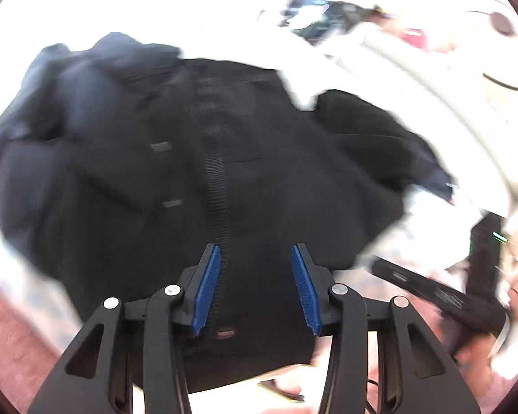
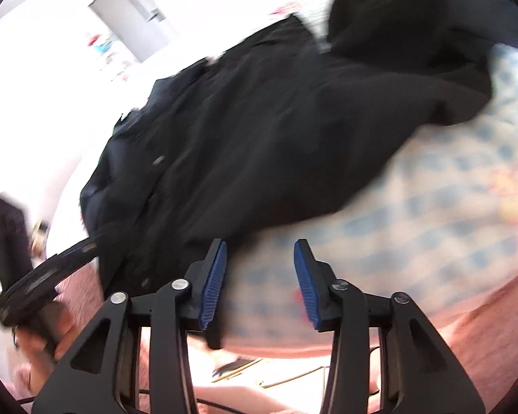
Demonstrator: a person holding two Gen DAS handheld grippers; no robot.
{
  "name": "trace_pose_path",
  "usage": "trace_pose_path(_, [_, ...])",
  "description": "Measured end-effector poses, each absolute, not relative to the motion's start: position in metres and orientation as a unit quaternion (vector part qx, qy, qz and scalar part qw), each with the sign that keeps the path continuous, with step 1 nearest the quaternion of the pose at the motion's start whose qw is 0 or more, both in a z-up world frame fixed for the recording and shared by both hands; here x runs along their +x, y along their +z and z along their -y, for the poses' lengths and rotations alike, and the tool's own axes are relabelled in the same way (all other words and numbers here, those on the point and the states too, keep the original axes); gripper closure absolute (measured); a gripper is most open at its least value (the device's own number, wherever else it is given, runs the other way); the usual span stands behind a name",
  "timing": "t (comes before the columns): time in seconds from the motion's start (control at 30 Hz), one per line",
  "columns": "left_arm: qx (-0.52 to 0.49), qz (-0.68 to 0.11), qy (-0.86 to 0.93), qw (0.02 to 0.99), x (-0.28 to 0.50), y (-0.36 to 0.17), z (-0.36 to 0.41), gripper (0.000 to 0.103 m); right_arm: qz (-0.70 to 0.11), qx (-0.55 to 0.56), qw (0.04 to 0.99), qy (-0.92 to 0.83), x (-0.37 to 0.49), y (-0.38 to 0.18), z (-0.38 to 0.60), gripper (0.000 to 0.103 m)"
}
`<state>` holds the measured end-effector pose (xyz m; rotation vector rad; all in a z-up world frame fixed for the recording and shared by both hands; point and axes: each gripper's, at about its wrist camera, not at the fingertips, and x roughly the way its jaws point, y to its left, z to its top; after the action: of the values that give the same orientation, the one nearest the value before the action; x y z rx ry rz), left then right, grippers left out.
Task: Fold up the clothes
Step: 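Close the left gripper on the zipper edge and lift the jacket toward the right gripper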
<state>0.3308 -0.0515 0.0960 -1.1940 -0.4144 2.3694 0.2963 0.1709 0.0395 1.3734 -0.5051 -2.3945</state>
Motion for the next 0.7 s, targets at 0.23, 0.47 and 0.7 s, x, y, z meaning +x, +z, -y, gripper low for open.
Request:
trace_pose_path(0.23, [-0.516, 0.076, 0.802, 0.293, 0.308, 0.046, -0.031, 0.06, 0.225, 0.51, 0.159, -0.815, 0.259, 0.02, -0.186, 0.043])
trace_pose_path(0.47, [-0.522, 0.059, 0.805, 0.274, 0.303, 0.031, -0.04, 0.097, 0.168, 0.511, 0.156, -0.829, 0.245, 0.009, -0.167, 0.077])
trace_pose_path(0.7, [-0.541, 0.032, 0.788, 0.292, 0.319, 0.026, -0.045, 0.101, 0.084, 0.443, 0.108, -0.886, 0.248, 0.044, -0.164, 0.096])
